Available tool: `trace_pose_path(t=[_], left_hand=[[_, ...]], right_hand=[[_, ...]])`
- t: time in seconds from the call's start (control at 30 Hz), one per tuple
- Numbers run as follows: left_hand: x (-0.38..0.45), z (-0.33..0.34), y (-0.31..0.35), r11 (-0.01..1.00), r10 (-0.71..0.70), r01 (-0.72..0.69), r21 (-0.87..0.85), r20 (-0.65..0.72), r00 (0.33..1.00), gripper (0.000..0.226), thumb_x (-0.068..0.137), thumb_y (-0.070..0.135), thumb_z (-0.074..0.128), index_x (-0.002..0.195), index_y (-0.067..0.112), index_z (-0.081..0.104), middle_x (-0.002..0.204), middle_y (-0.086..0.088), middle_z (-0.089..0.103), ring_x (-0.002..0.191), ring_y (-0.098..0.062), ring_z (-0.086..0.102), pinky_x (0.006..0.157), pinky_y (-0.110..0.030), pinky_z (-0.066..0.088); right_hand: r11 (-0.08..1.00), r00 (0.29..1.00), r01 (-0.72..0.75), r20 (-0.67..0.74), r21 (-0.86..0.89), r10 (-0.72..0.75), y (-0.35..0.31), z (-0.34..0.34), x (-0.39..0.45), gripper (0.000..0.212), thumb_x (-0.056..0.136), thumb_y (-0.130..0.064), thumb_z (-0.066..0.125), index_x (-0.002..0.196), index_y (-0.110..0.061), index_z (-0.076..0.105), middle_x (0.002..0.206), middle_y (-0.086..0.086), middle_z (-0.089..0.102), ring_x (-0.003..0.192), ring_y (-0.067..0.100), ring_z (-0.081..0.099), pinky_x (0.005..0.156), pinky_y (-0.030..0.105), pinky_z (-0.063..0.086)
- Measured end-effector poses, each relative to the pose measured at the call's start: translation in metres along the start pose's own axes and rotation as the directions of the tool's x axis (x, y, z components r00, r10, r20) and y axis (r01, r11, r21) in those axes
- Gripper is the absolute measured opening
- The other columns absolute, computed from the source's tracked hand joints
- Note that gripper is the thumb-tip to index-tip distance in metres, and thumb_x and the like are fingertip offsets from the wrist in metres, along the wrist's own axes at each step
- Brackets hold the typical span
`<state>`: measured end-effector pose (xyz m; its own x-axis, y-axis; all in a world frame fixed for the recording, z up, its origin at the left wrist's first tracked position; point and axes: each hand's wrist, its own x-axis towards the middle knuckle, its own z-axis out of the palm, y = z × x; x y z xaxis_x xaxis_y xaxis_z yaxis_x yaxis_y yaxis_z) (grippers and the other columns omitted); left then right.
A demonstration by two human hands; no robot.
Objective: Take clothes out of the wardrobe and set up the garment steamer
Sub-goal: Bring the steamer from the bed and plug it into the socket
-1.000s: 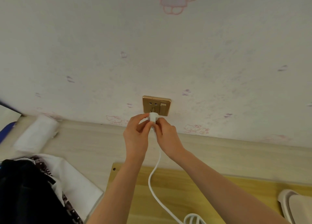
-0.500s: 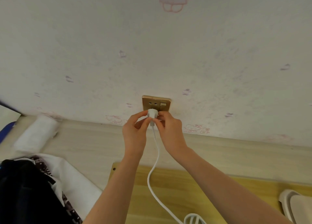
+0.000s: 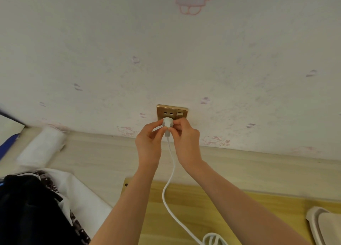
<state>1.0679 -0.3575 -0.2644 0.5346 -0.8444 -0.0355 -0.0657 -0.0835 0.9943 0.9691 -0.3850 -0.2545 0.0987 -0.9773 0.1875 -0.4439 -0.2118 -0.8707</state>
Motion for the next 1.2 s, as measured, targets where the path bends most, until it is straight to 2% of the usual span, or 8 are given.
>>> trace_pose_path(t=[0.23, 0.4, 0.53, 0.67, 0.87, 0.93, 1.07, 1.2], left_hand=[[-0.002, 0.001, 0.005, 0.998, -0.004, 0.004, 0.058, -0.003, 1.000, 0.020, 0.090, 0.017, 0.064, 0.109, 0.022, 0.070, 0.103, 0.014, 0.069, 0.083, 0.005, 0.064, 0.070, -0.002, 0.044], [-0.006, 0.003, 0.009, 0.994, 0.028, -0.028, 0.107, 0.002, 1.000, 0.020, 0.093, 0.013, 0.060, 0.111, 0.020, 0.068, 0.099, 0.015, 0.067, 0.080, 0.016, 0.060, 0.068, 0.000, 0.042], [-0.018, -0.006, 0.008, 0.985, 0.014, -0.010, 0.174, -0.024, 1.000, 0.026, 0.095, 0.012, 0.056, 0.117, 0.022, 0.063, 0.107, 0.011, 0.065, 0.090, 0.002, 0.062, 0.072, -0.004, 0.044], [-0.049, -0.012, -0.002, 0.977, 0.006, -0.020, 0.213, 0.063, 0.998, 0.019, 0.095, 0.017, 0.054, 0.109, 0.027, 0.062, 0.102, 0.006, 0.069, 0.093, -0.010, 0.066, 0.085, -0.025, 0.051], [-0.119, 0.002, -0.011, 0.921, 0.035, -0.106, 0.375, 0.191, 0.981, 0.023, 0.096, 0.017, 0.051, 0.117, 0.021, 0.062, 0.095, 0.005, 0.070, 0.088, -0.009, 0.064, 0.080, -0.025, 0.051], [-0.147, 0.011, -0.015, 0.848, 0.061, -0.181, 0.498, 0.249, 0.967, 0.026, 0.097, 0.022, 0.049, 0.121, 0.023, 0.060, 0.099, 0.003, 0.068, 0.091, -0.014, 0.063, 0.082, -0.035, 0.052], [-0.209, 0.036, -0.025, 0.550, 0.176, -0.486, 0.680, 0.475, 0.862, 0.036, 0.097, 0.023, 0.047, 0.132, 0.020, 0.053, 0.113, 0.002, 0.065, 0.110, -0.018, 0.055, 0.086, -0.037, 0.049], [-0.273, 0.055, -0.036, 0.417, 0.151, -0.570, 0.708, 0.564, 0.812, 0.039, 0.090, 0.023, 0.055, 0.128, 0.016, 0.056, 0.113, -0.002, 0.066, 0.107, -0.027, 0.059, 0.084, -0.041, 0.051]], right_hand=[[0.998, 0.997, -0.059, 0.049, -0.026, 0.060, -0.004, -0.003, 0.001, 0.007, 0.094, -0.017, 0.058, 0.100, -0.014, 0.057, 0.088, 0.001, 0.070, 0.080, 0.014, 0.067, 0.076, 0.034, 0.056], [0.991, 0.993, -0.047, 0.097, -0.126, 0.059, -0.009, -0.014, -0.002, 0.015, 0.095, -0.021, 0.056, 0.109, -0.014, 0.056, 0.103, 0.004, 0.069, 0.091, 0.017, 0.066, 0.084, 0.035, 0.055], [0.959, 0.983, -0.034, 0.162, -0.283, 0.082, -0.010, -0.036, -0.015, 0.032, 0.096, -0.027, 0.054, 0.125, -0.015, 0.050, 0.120, 0.002, 0.065, 0.107, 0.020, 0.062, 0.086, 0.028, 0.048], [0.924, 0.970, -0.036, 0.209, -0.380, 0.124, -0.004, -0.066, -0.042, 0.039, 0.099, -0.031, 0.046, 0.134, -0.014, 0.042, 0.124, 0.005, 0.062, 0.107, 0.024, 0.061, 0.087, 0.035, 0.051], [0.852, 0.941, -0.003, 0.288, -0.524, 0.180, 0.021, -0.123, -0.097, 0.041, 0.099, -0.033, 0.041, 0.135, -0.014, 0.039, 0.125, 0.007, 0.059, 0.114, 0.024, 0.055, 0.089, 0.040, 0.049], [0.812, 0.933, 0.021, 0.303, -0.583, 0.193, 0.031, -0.143, -0.119, 0.042, 0.100, -0.033, 0.039, 0.136, -0.013, 0.039, 0.127, 0.008, 0.056, 0.116, 0.025, 0.053, 0.089, 0.039, 0.050], [0.732, 0.912, 0.089, 0.350, -0.676, 0.212, 0.050, -0.185, -0.169, 0.043, 0.100, -0.030, 0.038, 0.137, -0.010, 0.039, 0.132, 0.009, 0.051, 0.124, 0.026, 0.045, 0.092, 0.038, 0.046], [0.668, 0.910, 0.107, 0.343, -0.736, 0.232, 0.074, -0.226, -0.225, 0.044, 0.098, -0.031, 0.040, 0.136, -0.008, 0.041, 0.134, 0.010, 0.051, 0.127, 0.027, 0.042, 0.100, 0.037, 0.040]])
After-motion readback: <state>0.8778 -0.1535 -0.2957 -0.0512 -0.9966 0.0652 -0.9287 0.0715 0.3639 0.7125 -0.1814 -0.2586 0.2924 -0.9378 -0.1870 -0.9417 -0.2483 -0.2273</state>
